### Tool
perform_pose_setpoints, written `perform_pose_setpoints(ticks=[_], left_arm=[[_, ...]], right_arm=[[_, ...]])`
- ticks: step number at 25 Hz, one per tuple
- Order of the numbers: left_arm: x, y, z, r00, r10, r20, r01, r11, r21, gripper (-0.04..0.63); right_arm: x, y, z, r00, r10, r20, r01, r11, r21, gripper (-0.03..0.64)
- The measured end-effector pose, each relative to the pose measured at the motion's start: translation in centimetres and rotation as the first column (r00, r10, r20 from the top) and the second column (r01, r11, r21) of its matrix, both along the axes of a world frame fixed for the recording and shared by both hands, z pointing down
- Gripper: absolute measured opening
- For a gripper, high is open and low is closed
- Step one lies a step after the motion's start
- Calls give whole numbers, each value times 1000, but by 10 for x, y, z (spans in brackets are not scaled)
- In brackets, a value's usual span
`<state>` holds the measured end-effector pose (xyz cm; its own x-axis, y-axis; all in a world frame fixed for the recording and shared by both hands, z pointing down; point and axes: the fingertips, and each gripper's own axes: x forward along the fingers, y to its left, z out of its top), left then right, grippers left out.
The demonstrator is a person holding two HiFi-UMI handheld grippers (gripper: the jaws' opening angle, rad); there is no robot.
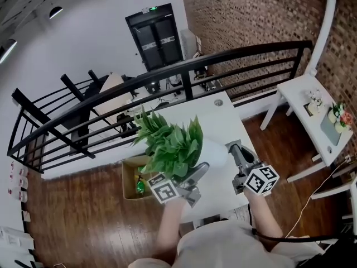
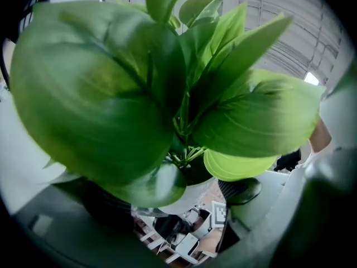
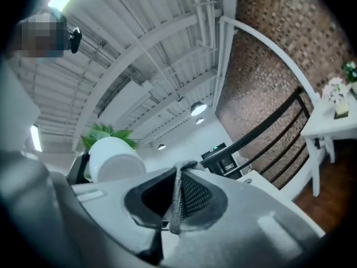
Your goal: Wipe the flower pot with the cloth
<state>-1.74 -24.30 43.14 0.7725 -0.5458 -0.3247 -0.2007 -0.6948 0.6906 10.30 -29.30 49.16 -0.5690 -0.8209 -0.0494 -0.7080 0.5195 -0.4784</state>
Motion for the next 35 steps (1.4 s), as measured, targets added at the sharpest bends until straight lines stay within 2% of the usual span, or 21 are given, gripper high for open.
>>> perform_pose_setpoints(ticks=[2, 3, 5, 7, 10, 12, 15, 18, 21, 23, 25, 27, 31, 33, 35], left_arm=[[0, 1, 5, 998, 22, -55, -23, 1000, -17, 486], [-1, 2, 5, 997, 32, -76, -33, 999, -16, 486], [-1, 2, 3, 994, 48, -96, -49, 999, -6, 486], [-1, 4, -2, 991, 74, -116, -74, 997, 7, 486], [4, 9, -10, 975, 125, -186, -129, 992, -12, 486], [7, 13, -13, 970, 142, -197, -147, 989, -11, 486], [8, 12, -12, 971, 142, -193, -148, 989, -14, 486], [7, 10, -8, 978, 123, -166, -126, 992, -11, 486], [-1, 5, 4, 994, 75, -83, -75, 997, 1, 486], [-8, 1, 21, 999, 32, 17, -31, 999, -22, 486], [-19, -3, 53, 991, -13, 131, 19, 999, -42, 486], [-33, -8, 95, 974, -56, 218, 73, 995, -72, 486], [-57, -10, 163, 940, -126, 317, 172, 977, -122, 485], [-67, -7, 188, 912, -162, 376, 218, 970, -111, 482], [-69, -4, 214, 862, -190, 470, 251, 965, -72, 482]], right_arm=[[-13, 10, -11, 990, -64, 129, 59, 997, 42, -3], [-18, 14, -18, 968, -114, 225, 101, 993, 69, -3], [-22, 23, -34, 881, -233, 411, 195, 972, 133, -3], [-21, 32, -45, 798, -347, 492, 279, 937, 208, -3], [-16, 50, -55, 724, -482, 493, 365, 874, 319, -3], [-14, 63, -62, 682, -553, 478, 405, 831, 381, -3], [-18, 81, -68, 659, -626, 417, 463, 774, 431, -3], [-25, 101, -69, 626, -693, 357, 531, 714, 455, -3], [-37, 122, -68, 591, -742, 316, 586, 664, 464, -3], [-41, 129, -62, 604, -737, 304, 593, 670, 447, -3], [-40, 128, -48, 656, -696, 292, 575, 711, 405, -2], [-34, 124, -30, 713, -647, 269, 553, 756, 352, -3], [-13, 117, 3, 788, -551, 275, 492, 831, 259, -3], [-6, 116, 22, 827, -491, 275, 449, 870, 202, -3], [3, 117, 37, 863, -430, 264, 403, 903, 151, -3]])
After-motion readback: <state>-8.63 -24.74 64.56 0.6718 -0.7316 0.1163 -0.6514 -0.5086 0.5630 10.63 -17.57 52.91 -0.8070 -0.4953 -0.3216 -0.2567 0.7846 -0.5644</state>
